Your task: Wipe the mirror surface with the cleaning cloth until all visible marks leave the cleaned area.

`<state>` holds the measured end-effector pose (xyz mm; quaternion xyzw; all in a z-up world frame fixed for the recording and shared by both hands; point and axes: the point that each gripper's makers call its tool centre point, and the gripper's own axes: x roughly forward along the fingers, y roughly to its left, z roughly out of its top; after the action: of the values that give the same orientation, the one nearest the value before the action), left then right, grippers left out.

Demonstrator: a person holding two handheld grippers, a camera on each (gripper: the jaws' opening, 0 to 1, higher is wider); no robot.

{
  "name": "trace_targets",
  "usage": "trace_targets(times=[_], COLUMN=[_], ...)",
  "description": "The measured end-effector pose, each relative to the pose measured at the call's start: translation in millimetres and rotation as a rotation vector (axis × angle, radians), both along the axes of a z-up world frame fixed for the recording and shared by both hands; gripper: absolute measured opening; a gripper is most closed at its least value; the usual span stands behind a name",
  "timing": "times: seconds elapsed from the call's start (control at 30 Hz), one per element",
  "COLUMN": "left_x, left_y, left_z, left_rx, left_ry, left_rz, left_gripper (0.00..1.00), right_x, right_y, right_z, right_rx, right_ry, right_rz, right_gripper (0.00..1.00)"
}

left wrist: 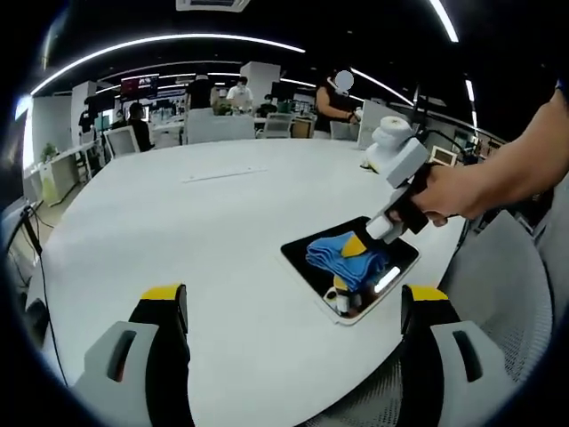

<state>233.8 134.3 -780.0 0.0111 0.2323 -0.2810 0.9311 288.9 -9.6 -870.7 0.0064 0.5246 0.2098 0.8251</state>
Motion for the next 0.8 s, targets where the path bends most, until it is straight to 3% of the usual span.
trace_targets(times=[0.7, 0.8], left_x=[-10.6, -12.4], left_y=[-5.8, -6.6], left_z=[-3.0, -2.5], left_rx=[0.003, 0.004], left_ry=[0.001, -0.001], left_rz=[-0.019, -0.022], left_gripper=[0.99, 0.99], right_x=[-33.2, -39.1], right_y=[4.5, 4.9], right_z=[-2.4, -3.3], right_rx=[0.033, 0.010], right_ry=[0.006, -0.013], right_rz=[0.005, 0.041], right_gripper=[0.00, 0.00])
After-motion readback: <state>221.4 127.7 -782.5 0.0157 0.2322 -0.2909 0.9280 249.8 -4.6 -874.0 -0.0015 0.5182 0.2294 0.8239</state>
